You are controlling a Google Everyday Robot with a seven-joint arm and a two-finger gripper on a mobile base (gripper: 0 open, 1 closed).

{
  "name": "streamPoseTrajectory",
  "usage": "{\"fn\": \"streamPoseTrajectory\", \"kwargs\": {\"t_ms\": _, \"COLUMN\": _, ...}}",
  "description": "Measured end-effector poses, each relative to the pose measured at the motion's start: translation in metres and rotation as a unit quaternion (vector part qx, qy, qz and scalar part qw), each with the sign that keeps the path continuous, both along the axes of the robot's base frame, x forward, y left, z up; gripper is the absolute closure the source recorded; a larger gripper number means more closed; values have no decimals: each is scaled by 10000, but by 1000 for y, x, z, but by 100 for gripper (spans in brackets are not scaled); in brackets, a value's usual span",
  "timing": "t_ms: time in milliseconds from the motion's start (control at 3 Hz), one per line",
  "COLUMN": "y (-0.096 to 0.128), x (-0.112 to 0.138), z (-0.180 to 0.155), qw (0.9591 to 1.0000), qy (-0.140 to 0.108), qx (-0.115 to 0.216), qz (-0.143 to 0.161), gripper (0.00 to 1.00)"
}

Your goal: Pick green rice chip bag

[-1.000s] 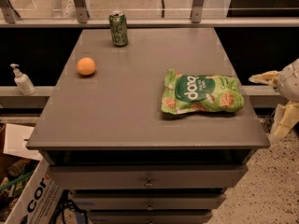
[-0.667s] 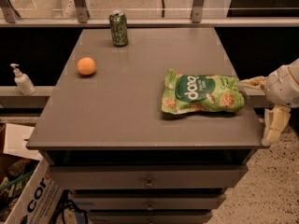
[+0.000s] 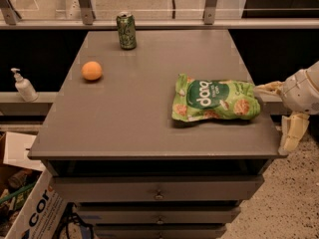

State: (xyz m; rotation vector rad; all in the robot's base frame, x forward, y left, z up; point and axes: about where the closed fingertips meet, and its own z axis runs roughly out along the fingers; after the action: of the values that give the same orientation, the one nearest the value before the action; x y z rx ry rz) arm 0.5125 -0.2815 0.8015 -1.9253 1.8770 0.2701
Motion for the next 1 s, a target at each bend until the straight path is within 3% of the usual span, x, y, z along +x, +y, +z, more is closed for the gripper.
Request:
{"fn": "streamPoseTrajectory", "kwargs": {"t_ms": 333, "y": 15, "x": 8, "z": -3, "qw": 10000, "qy": -11, "qx": -24, "qz": 90, "gripper": 0}}
{"fn": "streamPoseTrajectory", "kwargs": {"t_ms": 1000, "y": 15, "x": 8, "z": -3, "qw": 10000, "qy": -11, "qx": -24, "qz": 90, "gripper": 0}}
